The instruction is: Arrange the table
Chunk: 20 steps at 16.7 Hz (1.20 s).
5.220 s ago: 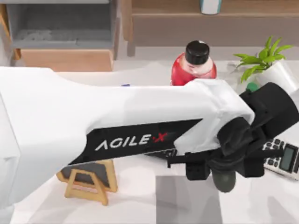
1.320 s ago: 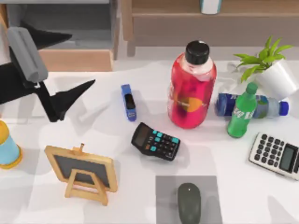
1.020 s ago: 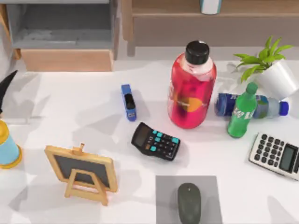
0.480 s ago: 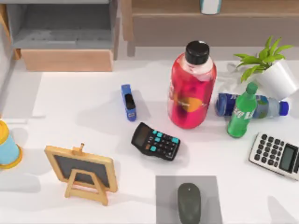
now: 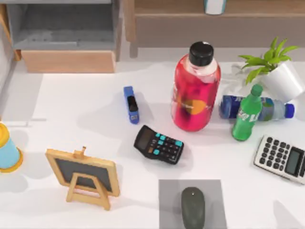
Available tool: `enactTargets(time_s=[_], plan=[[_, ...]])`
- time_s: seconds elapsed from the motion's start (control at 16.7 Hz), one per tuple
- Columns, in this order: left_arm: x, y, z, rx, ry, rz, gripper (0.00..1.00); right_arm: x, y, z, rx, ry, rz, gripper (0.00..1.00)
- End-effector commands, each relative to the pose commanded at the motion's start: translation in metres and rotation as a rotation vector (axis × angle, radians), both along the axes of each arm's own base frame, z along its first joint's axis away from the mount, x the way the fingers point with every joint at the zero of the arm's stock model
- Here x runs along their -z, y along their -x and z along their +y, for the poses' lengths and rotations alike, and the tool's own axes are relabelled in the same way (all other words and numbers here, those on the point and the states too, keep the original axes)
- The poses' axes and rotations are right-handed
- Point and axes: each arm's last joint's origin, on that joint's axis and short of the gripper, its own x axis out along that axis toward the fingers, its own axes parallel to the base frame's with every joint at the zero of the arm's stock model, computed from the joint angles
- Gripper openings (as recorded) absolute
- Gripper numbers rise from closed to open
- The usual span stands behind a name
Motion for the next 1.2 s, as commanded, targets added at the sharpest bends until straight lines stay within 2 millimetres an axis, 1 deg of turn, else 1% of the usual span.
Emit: enactTargets(time_s=[0.18, 0.48, 0.72, 1.2], plan=[[0.0, -0.001, -0.001, 0.004, 0.001, 0.001, 1.0, 0.0, 0.0, 0.0, 0.0, 0.0, 0.0, 1.0], [0.0, -0.024, 0.0, 0.0, 0.0, 0.0, 1.0, 0.0, 0.0, 0.0, 0.0, 0.0, 0.0, 1.0], [0.0, -0.025, -0.001, 0.0, 0.0, 0.0, 1.0, 0.0, 0.0, 0.0, 0.0, 0.0, 0.0, 1.0], [0.0, -0.025, -0.001, 0.0, 0.0, 0.0, 0.4, 0.0, 0.0, 0.0, 0.0, 0.0, 0.0, 1.0]])
